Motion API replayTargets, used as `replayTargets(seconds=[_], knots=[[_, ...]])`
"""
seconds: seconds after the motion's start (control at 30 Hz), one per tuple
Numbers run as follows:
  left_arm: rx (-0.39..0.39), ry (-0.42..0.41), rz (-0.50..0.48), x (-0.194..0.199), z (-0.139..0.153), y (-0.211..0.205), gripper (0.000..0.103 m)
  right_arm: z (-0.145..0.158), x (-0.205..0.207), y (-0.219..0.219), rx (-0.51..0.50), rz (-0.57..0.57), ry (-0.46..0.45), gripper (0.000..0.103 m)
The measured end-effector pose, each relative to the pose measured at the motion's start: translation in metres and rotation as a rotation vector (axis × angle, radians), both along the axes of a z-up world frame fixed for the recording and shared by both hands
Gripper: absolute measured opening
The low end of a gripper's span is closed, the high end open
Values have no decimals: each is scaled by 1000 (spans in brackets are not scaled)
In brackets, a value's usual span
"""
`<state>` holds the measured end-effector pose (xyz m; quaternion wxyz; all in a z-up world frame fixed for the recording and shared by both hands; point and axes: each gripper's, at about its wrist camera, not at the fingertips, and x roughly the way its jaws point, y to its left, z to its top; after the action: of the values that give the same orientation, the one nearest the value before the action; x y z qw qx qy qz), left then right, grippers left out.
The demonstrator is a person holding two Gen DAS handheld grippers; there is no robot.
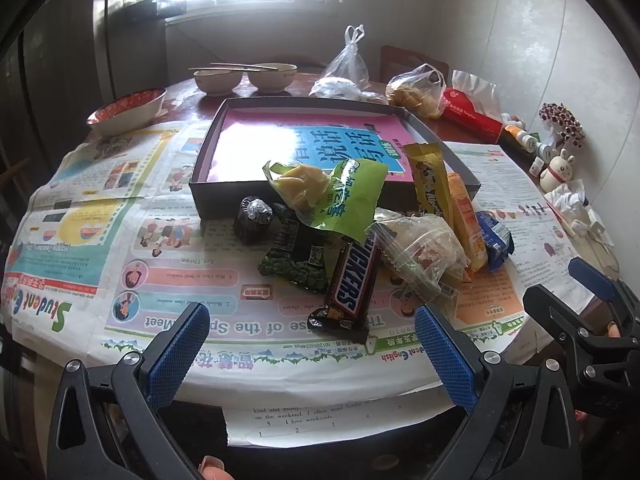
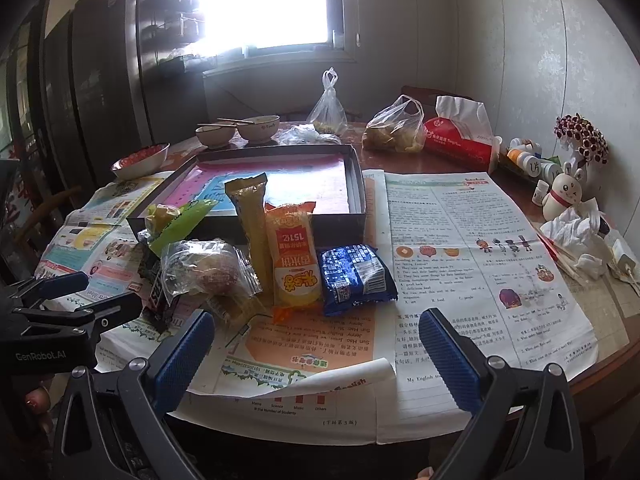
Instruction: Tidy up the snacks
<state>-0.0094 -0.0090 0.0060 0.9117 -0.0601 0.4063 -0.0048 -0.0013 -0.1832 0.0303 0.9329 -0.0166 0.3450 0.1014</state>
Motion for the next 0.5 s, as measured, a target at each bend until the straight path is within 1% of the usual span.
replayTargets(seconds=[0.5], knots=[[-6,7,-10,0,0,-2,102,-1,0,0,-8,-2,4,103]])
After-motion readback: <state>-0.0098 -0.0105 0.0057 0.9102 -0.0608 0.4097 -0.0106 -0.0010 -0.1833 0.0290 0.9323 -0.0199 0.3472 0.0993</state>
